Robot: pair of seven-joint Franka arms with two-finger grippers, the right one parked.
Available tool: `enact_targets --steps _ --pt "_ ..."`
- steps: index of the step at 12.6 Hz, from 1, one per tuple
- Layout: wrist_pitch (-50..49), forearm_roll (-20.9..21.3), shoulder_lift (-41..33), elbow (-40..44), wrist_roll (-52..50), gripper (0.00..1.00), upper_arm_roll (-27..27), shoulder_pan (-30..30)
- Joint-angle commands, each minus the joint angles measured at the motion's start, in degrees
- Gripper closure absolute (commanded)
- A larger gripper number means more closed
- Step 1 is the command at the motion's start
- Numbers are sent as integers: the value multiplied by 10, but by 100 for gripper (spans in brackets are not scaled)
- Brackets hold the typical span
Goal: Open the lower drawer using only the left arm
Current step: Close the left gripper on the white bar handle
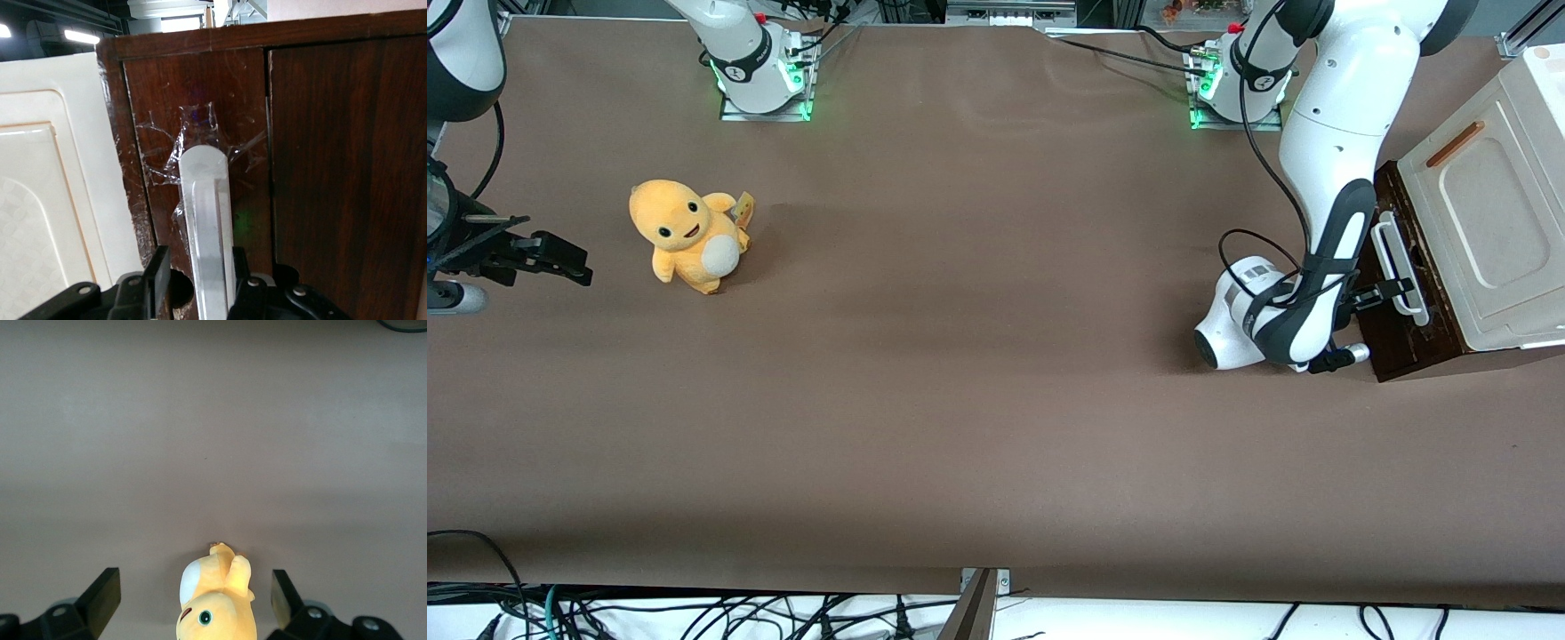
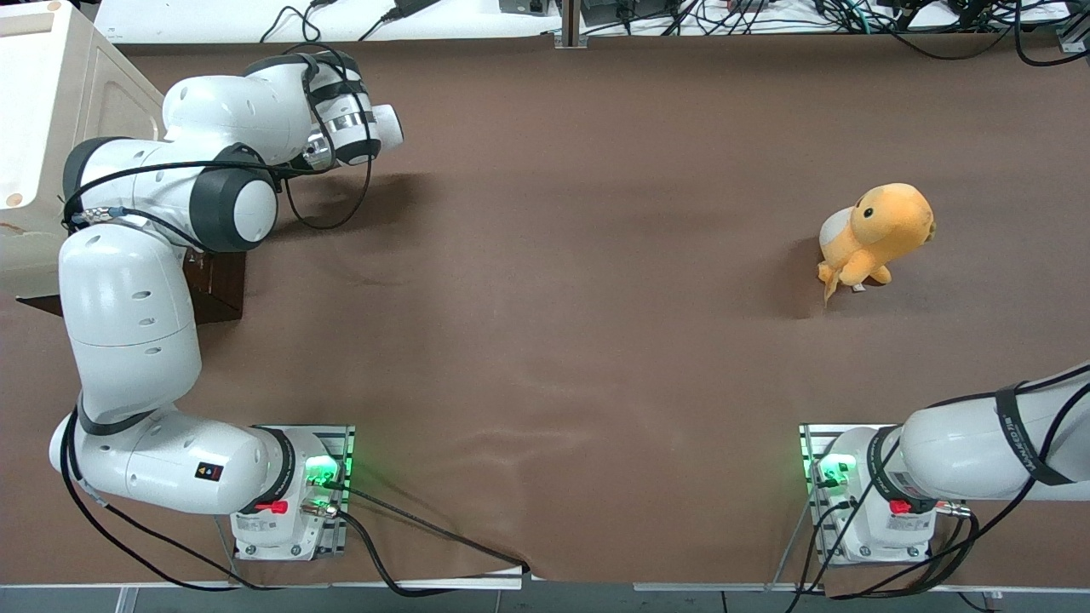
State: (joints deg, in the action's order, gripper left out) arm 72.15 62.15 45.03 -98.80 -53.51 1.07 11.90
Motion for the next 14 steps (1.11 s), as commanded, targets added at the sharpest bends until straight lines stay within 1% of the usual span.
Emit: enact_targets --steps 1,2,3,4,10,12,14 --pt "3 19 6 4 -4 76 5 -7" --pt "3 19 6 5 -4 80 5 -7" --pt "3 19 6 5 -4 87 5 -6" --pt "3 18 6 5 -4 89 5 -6" --pt "-2 10 3 8 -5 89 10 2" --pt "-4 7 1 9 -4 89 11 15" --pt "-9 -8 1 10 -4 89 11 27"
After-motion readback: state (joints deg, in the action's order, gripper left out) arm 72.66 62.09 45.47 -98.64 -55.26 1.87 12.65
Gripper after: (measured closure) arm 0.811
